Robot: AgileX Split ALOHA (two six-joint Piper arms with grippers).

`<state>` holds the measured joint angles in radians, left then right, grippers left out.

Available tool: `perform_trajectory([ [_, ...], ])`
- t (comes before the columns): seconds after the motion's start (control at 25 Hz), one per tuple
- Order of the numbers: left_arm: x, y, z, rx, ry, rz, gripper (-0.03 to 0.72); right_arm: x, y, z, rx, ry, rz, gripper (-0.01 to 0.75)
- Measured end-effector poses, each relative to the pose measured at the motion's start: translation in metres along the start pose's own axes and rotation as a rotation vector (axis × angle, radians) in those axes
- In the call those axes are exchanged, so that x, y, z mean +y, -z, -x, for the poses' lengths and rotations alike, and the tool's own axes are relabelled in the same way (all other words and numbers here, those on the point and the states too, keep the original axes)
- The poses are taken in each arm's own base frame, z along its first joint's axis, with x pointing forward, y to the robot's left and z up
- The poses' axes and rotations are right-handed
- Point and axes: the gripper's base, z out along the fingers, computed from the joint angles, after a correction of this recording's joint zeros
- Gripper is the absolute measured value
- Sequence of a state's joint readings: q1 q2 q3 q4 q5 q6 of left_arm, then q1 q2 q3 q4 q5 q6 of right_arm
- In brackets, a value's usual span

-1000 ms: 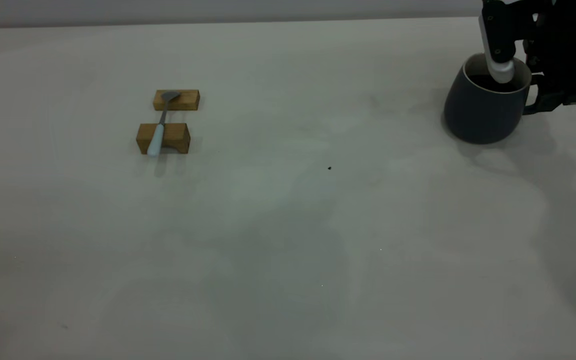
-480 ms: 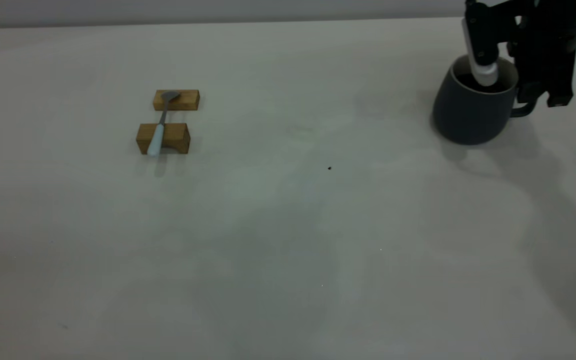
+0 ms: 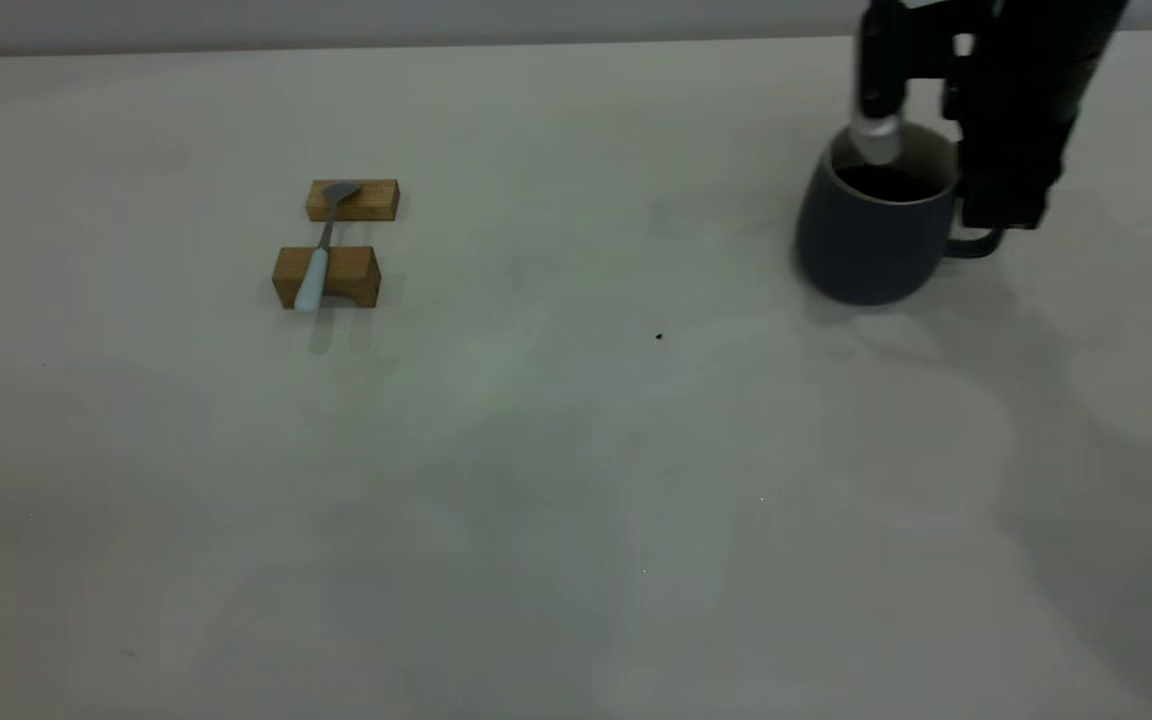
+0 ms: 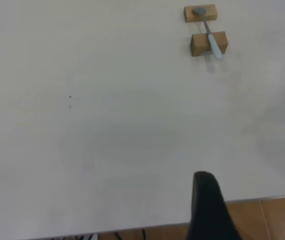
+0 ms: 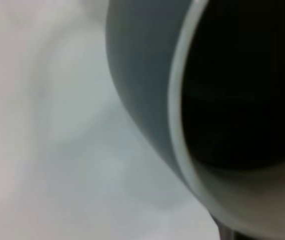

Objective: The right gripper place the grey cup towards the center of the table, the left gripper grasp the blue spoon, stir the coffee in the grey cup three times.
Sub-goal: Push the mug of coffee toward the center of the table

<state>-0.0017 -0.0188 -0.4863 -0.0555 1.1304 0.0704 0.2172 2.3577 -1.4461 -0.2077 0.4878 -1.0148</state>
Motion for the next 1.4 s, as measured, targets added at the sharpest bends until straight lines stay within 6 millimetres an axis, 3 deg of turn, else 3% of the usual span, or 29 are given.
perform_trajectory([
  [0.52, 0.0, 0.0, 0.0, 0.0, 0.0, 0.0, 0.519, 0.042, 0.013, 0.091, -0.1, -0.059, -0.007, 0.184],
  [0.76, 0.0, 0.0, 0.0, 0.0, 0.0, 0.0, 0.519, 0.054, 0.016, 0.115, -0.149, -0.076, -0.022, 0.184],
  [1.0, 0.0, 0.0, 0.0, 0.0, 0.0, 0.0, 0.519, 0.057, 0.017, 0.122, -0.18, -0.12, -0.037, 0.189],
  [1.08, 0.0, 0.0, 0.0, 0.0, 0.0, 0.0, 0.519, 0.056, 0.018, 0.124, -0.189, -0.135, -0.04, 0.228],
  [1.24, 0.0, 0.0, 0.0, 0.0, 0.0, 0.0, 0.519, 0.055, 0.022, 0.123, -0.183, -0.142, -0.035, 0.452],
  [1.32, 0.0, 0.0, 0.0, 0.0, 0.0, 0.0, 0.519, 0.053, 0.037, 0.122, -0.167, -0.151, -0.023, 0.582],
  [1.4, 0.0, 0.0, 0.0, 0.0, 0.0, 0.0, 0.519, 0.049, 0.065, 0.118, -0.136, -0.169, 0.004, 0.675],
])
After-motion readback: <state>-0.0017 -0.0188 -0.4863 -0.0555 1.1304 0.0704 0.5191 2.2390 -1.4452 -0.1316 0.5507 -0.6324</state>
